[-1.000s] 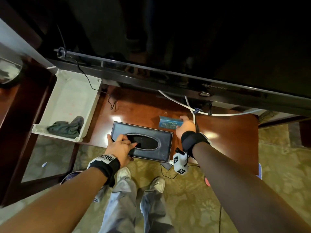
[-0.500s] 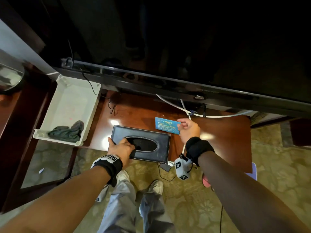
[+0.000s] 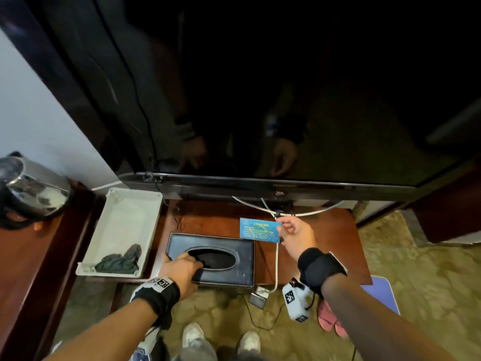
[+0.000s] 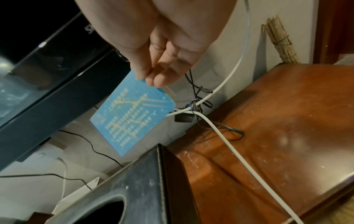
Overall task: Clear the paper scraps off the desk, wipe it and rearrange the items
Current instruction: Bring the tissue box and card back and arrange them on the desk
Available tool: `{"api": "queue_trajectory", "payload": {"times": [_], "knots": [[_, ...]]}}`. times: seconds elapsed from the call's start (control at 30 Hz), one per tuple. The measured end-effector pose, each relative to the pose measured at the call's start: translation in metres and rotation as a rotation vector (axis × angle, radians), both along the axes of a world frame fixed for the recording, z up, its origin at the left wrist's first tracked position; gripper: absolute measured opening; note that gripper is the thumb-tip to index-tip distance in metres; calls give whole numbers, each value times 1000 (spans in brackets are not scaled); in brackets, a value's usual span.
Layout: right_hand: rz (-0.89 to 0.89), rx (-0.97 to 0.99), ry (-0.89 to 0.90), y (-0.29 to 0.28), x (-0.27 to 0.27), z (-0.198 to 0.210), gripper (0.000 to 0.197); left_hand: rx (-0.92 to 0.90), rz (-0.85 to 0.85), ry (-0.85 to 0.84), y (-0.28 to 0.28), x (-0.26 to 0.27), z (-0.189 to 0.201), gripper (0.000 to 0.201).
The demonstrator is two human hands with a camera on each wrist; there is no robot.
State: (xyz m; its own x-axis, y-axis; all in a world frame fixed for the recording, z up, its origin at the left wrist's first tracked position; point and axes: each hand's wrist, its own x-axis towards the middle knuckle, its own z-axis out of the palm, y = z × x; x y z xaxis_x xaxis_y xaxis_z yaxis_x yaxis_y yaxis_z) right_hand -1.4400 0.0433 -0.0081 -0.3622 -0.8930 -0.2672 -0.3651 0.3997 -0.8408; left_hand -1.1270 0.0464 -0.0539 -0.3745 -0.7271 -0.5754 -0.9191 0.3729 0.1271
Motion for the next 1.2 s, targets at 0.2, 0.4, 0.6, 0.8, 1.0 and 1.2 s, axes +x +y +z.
{"api": "queue_trajectory", "payload": {"times": [0.2, 0.4, 0.6, 0.8, 1.0, 1.2], "knots": [[103, -25, 21, -5, 36, 22, 21, -74, 81, 5, -11, 16, 54, 31], [214, -105, 10, -14, 67, 48, 20, -147, 278, -3, 12, 49, 94, 41], [412, -183, -44, -23, 121, 68, 15, -130, 568, 6, 67, 100, 131, 64], [565, -184, -120, -16, 212, 76, 22, -171, 877, 21, 127, 171, 166, 61], [727, -258, -138, 1, 311, 102, 18, -247, 1174, 63, 175, 241, 188, 51], [826, -264, -90, 29, 424, 113, 26, -271, 1319, 106, 230, 335, 196, 62]]}}
